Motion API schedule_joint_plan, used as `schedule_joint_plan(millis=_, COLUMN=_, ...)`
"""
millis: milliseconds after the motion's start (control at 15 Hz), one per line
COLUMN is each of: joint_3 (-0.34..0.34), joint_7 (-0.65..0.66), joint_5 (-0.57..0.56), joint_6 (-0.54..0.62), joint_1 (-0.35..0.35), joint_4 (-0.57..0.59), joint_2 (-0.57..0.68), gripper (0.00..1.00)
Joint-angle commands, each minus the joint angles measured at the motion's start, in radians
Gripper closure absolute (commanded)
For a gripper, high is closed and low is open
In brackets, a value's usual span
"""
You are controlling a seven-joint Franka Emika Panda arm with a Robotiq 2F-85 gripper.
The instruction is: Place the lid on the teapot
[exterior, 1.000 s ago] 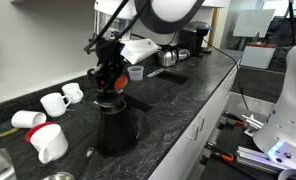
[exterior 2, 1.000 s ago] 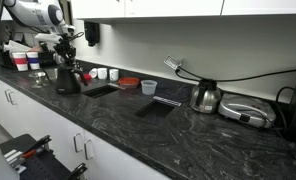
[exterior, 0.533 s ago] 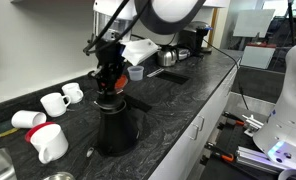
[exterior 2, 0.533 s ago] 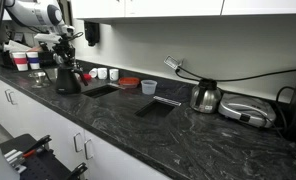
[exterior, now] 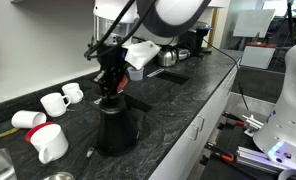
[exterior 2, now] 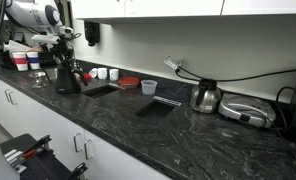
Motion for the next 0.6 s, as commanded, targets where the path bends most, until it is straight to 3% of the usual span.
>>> schedule_joint_plan(millis=0, joint_3=-0.007, joint_7=-0.015, joint_5=-0.016, joint_6=-0.025, joint_1=0.006, joint_4=-0.004, joint_2=-0.011, gripper=0.83)
schedule_joint_plan(millis=333, joint_3=-0.005, joint_7=-0.032, joint_5=-0.019, joint_6=-0.038, joint_1=0.009, joint_4=-0.001, joint_2=-0.005, gripper=0.81)
schedule_joint_plan(millis=400, joint_3=-0.004, joint_7=-0.036, joint_5=-0.015, joint_6=-0.043, joint_1=0.010, joint_4=0.000, joint_2=-0.003, gripper=0.36)
schedule_joint_plan(millis=533, joint_3=-0.001, joint_7=-0.043, joint_5=-0.011, joint_6=-0.065, joint_1=0.013, joint_4=0.001, joint_2=0.003, gripper=0.26)
